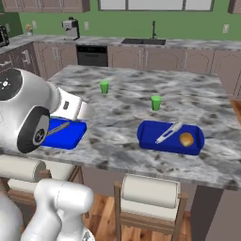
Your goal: Gather the potato and onion from the fridge and place them on a tray on the dining counter. Then gather the steak and chicken drumstick from the fridge and place them on the other tray.
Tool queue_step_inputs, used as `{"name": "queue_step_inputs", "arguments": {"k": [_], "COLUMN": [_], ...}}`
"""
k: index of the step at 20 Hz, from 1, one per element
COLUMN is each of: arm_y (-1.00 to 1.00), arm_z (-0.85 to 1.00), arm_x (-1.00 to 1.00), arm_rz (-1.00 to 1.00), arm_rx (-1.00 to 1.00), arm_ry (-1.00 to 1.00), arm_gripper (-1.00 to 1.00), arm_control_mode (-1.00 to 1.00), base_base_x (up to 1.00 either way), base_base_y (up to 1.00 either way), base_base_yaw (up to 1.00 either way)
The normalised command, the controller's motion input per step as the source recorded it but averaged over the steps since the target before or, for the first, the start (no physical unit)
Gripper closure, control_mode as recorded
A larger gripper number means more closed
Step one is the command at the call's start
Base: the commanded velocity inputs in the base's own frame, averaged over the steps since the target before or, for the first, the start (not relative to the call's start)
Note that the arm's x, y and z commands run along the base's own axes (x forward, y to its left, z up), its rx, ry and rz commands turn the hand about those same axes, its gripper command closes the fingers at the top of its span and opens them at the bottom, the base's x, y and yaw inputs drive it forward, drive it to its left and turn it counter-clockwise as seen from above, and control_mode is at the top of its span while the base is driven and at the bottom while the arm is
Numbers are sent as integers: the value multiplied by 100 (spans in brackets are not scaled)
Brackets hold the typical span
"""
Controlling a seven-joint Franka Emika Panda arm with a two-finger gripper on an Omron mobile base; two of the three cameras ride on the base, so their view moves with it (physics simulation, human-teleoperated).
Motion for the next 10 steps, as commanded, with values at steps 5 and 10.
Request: {"name": "queue_step_inputs", "arguments": {"k": [5, 10], "arm_y": [-19, -35], "arm_z": [-39, -62], "arm_x": [100, 91], "arm_rz": [6, 2], "arm_rx": [2, 0], "arm_ry": [45, 11], "arm_gripper": [100, 100], "arm_control_mode": [-100, -100], "base_base_x": [0, 0], "base_base_y": [0, 0], "base_base_yaw": [0, 0]}}
